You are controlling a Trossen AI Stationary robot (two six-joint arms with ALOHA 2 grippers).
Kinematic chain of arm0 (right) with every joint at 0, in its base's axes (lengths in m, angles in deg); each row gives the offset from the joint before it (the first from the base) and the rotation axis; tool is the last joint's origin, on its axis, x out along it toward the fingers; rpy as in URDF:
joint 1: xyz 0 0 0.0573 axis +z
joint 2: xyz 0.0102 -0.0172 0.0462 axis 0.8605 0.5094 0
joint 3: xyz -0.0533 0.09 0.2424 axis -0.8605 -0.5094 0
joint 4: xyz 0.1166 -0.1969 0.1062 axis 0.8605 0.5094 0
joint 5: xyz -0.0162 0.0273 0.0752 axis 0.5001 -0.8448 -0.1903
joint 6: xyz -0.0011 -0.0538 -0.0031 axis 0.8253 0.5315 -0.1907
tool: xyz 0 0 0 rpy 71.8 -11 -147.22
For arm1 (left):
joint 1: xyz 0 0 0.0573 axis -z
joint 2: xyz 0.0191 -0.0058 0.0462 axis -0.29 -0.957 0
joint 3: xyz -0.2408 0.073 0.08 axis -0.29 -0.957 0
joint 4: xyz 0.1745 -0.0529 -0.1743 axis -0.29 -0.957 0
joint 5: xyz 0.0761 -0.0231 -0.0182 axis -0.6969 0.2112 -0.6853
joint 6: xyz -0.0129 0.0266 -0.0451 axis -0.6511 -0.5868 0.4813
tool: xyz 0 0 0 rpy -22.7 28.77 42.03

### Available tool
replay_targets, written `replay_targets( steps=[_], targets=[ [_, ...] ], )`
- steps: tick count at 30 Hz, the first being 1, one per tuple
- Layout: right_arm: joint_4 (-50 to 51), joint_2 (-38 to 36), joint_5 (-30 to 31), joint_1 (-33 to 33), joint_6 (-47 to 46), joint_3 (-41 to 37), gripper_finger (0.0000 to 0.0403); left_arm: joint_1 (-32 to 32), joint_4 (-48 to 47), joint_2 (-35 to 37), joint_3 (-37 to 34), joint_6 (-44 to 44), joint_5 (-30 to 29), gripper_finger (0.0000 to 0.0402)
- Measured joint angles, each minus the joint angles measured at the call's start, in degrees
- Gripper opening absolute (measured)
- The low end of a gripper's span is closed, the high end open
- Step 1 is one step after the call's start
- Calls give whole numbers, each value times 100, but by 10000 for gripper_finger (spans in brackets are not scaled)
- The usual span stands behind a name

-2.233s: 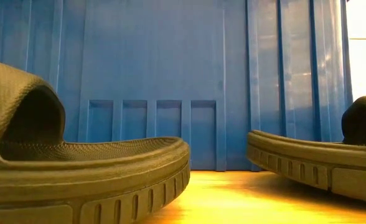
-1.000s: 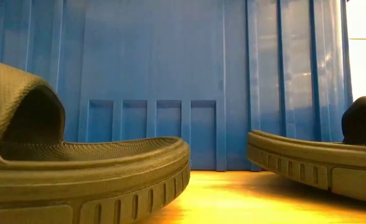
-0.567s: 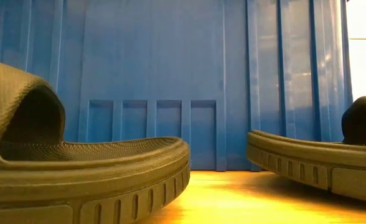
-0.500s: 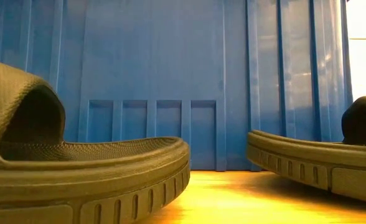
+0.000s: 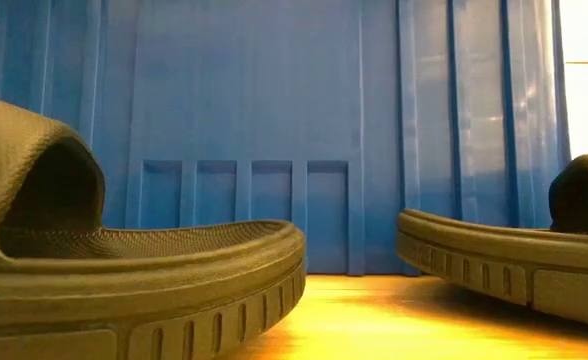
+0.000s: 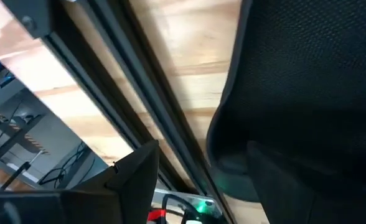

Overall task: Pick and place slides into bin
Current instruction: Put the black slide into the blue bin

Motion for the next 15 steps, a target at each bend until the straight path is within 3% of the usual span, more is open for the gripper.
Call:
replay_targets(
  steps=[15],
  targets=[
    [-4,0,0,0,412,0,224,-34,-146,-165,-93,-38,122,225]
  ],
)
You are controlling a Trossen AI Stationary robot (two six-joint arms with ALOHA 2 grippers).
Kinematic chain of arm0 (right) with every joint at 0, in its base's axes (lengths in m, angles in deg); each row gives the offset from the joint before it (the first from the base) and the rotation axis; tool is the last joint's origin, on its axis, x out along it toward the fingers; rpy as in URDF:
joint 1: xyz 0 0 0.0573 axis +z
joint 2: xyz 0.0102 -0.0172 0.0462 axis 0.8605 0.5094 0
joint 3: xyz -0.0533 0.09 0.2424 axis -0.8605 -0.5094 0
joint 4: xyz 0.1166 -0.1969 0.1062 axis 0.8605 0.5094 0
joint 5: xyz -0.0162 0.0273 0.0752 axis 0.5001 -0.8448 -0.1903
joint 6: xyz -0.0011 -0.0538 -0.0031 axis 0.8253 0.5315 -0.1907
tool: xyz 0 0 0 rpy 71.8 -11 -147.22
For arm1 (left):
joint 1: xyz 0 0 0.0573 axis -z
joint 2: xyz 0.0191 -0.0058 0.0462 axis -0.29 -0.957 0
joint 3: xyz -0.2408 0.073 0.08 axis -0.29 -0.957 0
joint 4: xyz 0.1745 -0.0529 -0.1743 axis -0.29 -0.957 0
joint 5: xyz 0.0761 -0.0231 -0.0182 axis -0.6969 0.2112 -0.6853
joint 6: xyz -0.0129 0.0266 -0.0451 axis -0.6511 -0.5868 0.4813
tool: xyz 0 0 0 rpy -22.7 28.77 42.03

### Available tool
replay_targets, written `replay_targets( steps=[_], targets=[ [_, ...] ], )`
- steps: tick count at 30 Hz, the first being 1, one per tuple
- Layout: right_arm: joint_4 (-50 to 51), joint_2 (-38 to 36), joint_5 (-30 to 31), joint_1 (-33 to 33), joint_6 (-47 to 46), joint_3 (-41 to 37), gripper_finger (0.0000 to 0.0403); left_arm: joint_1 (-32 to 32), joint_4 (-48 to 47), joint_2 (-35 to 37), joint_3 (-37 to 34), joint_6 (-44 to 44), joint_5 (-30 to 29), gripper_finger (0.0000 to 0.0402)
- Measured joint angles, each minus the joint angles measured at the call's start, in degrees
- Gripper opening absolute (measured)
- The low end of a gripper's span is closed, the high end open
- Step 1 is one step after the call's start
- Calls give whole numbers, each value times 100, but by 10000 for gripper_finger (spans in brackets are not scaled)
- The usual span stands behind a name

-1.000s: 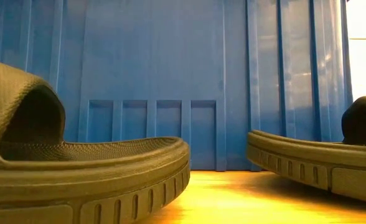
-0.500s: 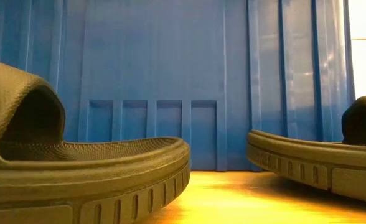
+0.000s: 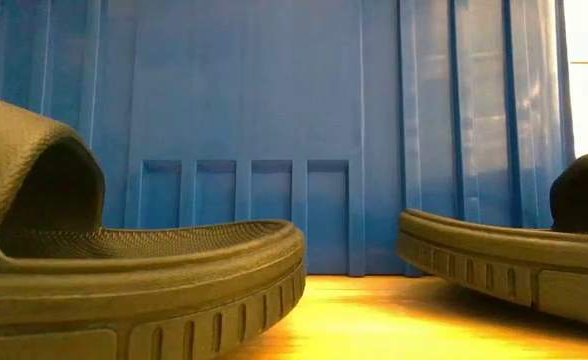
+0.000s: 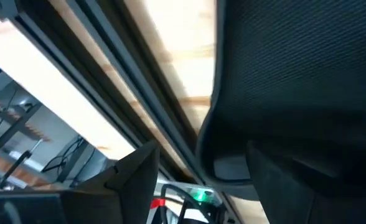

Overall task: Pick and place slides into bin
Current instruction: Put the black slide into the blue bin

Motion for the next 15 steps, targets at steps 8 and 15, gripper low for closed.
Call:
replay_targets(
  steps=[8,15],
  targets=[
    [-11,0,0,-2,252,2,224,30,-16,2,-394,-128,-139,218],
    [-12,0,0,-1,414,2,224,33,-13,8,-366,-525,181,194]
  ],
)
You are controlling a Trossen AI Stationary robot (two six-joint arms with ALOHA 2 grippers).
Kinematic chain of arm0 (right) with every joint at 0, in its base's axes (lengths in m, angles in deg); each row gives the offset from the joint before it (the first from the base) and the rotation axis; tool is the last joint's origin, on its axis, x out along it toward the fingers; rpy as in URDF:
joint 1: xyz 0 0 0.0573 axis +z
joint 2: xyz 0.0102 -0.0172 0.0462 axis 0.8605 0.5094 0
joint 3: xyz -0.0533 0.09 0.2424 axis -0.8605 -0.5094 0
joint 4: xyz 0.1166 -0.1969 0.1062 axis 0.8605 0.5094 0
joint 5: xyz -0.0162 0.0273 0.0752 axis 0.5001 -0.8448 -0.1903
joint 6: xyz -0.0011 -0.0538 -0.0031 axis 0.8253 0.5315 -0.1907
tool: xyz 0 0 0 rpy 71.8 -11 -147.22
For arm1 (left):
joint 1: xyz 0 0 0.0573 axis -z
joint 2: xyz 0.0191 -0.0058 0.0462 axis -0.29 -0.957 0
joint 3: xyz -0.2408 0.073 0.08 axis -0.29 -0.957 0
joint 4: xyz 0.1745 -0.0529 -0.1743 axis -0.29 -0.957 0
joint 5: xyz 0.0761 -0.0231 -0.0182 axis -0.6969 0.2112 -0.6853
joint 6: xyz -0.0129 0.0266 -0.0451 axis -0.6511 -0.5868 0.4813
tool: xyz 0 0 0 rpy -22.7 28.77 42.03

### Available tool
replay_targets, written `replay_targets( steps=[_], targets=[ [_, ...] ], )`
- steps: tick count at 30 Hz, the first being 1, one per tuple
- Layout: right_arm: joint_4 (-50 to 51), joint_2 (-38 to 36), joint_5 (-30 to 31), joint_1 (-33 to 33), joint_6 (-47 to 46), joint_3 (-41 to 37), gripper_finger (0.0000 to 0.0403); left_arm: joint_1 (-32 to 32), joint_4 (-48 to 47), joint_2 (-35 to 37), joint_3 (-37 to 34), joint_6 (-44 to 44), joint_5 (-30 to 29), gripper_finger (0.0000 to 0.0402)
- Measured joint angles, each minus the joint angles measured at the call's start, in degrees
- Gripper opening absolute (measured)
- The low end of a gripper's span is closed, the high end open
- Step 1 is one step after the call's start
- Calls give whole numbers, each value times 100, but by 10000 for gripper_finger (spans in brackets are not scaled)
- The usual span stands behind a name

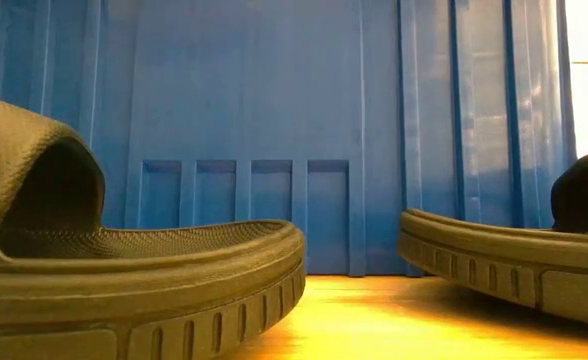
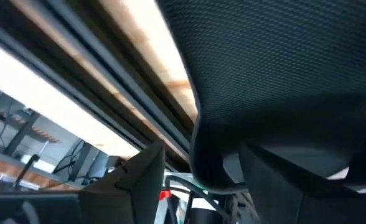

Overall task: Pick and place slides into bin
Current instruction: Put the black slide into the blue bin

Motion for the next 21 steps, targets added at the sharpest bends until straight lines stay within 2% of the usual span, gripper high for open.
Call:
replay_targets(
  steps=[10,16,21],
  targets=[
    [-1,0,0,-9,74,0,224,10,0,0,-153,-510,79,171],
    [-12,0,0,-50,70,0,224,8,102,2,-159,-210,-2,171],
    [-13,0,0,-65,68,0,224,12,156,2,-161,194,-330,171]
  ],
)
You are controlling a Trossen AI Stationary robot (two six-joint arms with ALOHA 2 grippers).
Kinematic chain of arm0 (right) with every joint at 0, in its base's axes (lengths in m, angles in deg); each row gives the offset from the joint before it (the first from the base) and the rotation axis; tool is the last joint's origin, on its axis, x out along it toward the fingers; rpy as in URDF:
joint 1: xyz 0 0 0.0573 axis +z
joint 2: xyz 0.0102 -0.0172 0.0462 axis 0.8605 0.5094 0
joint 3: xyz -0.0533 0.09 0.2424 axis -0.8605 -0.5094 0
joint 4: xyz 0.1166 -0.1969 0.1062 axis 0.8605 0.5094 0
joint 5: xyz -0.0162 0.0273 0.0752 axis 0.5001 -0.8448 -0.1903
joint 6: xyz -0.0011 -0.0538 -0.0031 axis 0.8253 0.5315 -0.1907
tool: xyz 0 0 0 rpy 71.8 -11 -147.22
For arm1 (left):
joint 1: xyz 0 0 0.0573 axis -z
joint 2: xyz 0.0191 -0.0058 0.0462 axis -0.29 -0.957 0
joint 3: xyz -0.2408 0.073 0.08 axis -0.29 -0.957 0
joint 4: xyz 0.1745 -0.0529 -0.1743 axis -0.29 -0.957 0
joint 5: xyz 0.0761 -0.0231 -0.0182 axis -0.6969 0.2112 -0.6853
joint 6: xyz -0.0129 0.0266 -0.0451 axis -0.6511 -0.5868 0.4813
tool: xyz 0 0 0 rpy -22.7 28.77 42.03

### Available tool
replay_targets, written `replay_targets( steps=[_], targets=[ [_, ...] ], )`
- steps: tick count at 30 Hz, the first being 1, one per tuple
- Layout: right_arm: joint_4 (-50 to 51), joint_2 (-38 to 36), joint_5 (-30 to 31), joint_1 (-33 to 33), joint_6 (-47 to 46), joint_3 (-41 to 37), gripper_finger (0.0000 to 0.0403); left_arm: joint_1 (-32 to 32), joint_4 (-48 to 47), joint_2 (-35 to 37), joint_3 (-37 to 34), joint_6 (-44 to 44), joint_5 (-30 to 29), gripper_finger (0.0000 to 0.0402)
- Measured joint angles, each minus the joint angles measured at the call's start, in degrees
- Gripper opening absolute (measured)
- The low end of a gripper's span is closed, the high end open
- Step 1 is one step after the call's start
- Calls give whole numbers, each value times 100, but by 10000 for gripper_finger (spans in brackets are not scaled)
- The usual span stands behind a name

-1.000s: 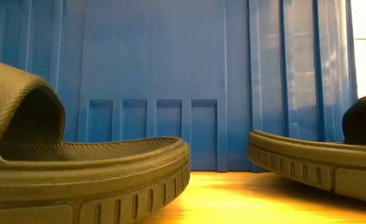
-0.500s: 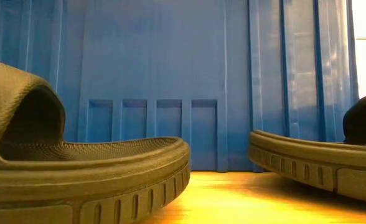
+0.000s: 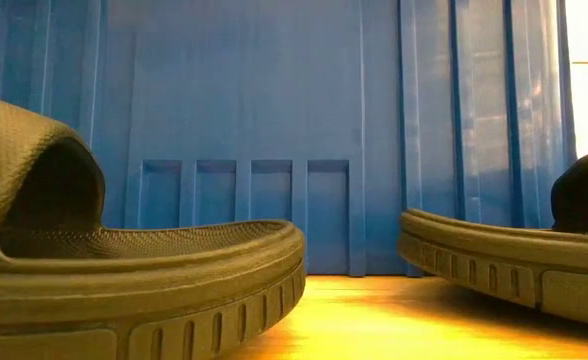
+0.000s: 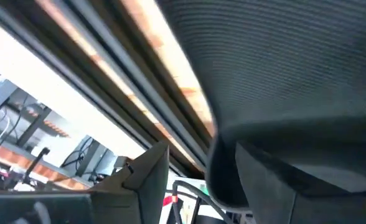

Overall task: Pick and place slides into bin
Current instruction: Put the black slide into the blue bin

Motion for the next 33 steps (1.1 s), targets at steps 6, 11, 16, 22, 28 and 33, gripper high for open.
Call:
replay_targets(
  steps=[6,11,16,22,28,33],
  targets=[
    [3,0,0,2,-11,0,224,29,-38,2,-2,196,-246,171],
    [3,0,0,2,12,0,224,90,-155,18,55,185,-268,171],
    [6,0,0,2,72,0,224,87,-158,33,55,-188,88,171],
    [5,0,0,2,12,0,224,74,-151,42,55,-1267,390,171],
    [2,0,0,2,-7,0,224,72,-158,94,322,-1939,340,171],
    [-8,0,0,2,-20,0,224,66,-155,334,736,-2383,204,171]
  ],
)
